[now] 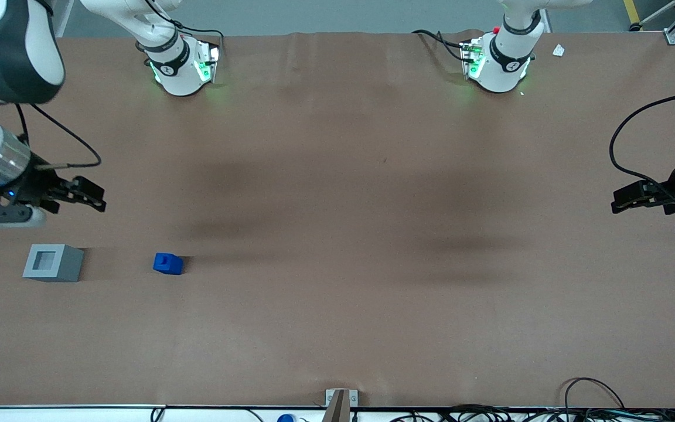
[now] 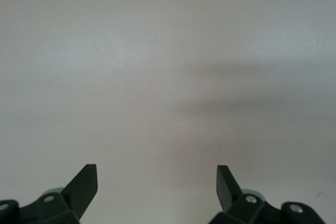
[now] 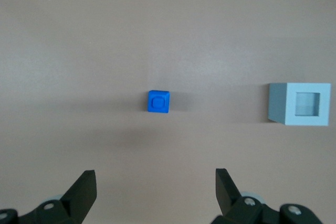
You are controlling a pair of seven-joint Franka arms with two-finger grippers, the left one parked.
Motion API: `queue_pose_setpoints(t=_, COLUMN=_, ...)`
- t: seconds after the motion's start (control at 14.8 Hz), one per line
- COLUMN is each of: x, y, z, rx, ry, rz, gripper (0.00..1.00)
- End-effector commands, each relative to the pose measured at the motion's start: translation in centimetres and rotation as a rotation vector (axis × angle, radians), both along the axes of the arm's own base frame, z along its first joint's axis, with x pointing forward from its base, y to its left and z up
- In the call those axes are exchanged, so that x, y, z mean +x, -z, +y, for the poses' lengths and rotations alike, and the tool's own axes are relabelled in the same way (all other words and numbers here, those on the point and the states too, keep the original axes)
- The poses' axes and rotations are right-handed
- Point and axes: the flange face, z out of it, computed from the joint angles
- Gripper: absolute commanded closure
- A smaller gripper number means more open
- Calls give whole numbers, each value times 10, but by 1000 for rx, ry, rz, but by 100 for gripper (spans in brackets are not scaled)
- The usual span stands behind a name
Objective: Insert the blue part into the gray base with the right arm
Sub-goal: 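Move the open right gripper over the small blue block, then lower the right gripper and close it on the blue block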
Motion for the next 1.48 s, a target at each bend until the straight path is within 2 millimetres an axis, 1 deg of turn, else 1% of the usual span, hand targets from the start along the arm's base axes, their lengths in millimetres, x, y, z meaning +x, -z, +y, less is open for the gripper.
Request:
queue_pose_setpoints(t=0.0, x=10, y=8, z=3, rx=-2, ry=14, rz=-30, gripper=0)
queue_pose_setpoints(t=0.13, x=24, y=31, z=6, rx=-3, ry=13, rz=-47, gripper=0)
queue_pose_setpoints(t=0.2, x=31, y=46, z=10, rx=-4, ry=8, rz=-44, gripper=0)
queue_pose_setpoints(t=0.27, x=36, y=58, z=12, rx=-5, ry=5, rz=-49, gripper=0)
queue_pose_setpoints(t=0.54, x=53, y=108, z=18, rx=-7, ry=1, rz=-40, gripper=0)
queue_pose_setpoints(t=0.67, x=58, y=138, z=18, rx=-11, ry=1, rz=-11, gripper=0)
queue_pose_setpoints(t=0.74, x=59, y=149, z=20, rx=-12, ry=0, rz=-5, gripper=0)
queue_pose_setpoints(t=0.88, x=61, y=175, z=18, rx=-16, ry=1, rz=29, gripper=0)
queue_pose_setpoints(t=0.94, x=62, y=193, z=18, rx=-18, ry=1, rz=48, gripper=0)
queue_pose_setpoints(t=1.01, x=63, y=201, z=15, rx=-19, ry=7, rz=52, gripper=0)
queue_pose_setpoints(t=1.15, x=65, y=216, z=16, rx=-19, ry=8, rz=59, gripper=0)
queue_pose_setpoints(t=1.41, x=66, y=257, z=20, rx=45, ry=56, rz=92, gripper=0)
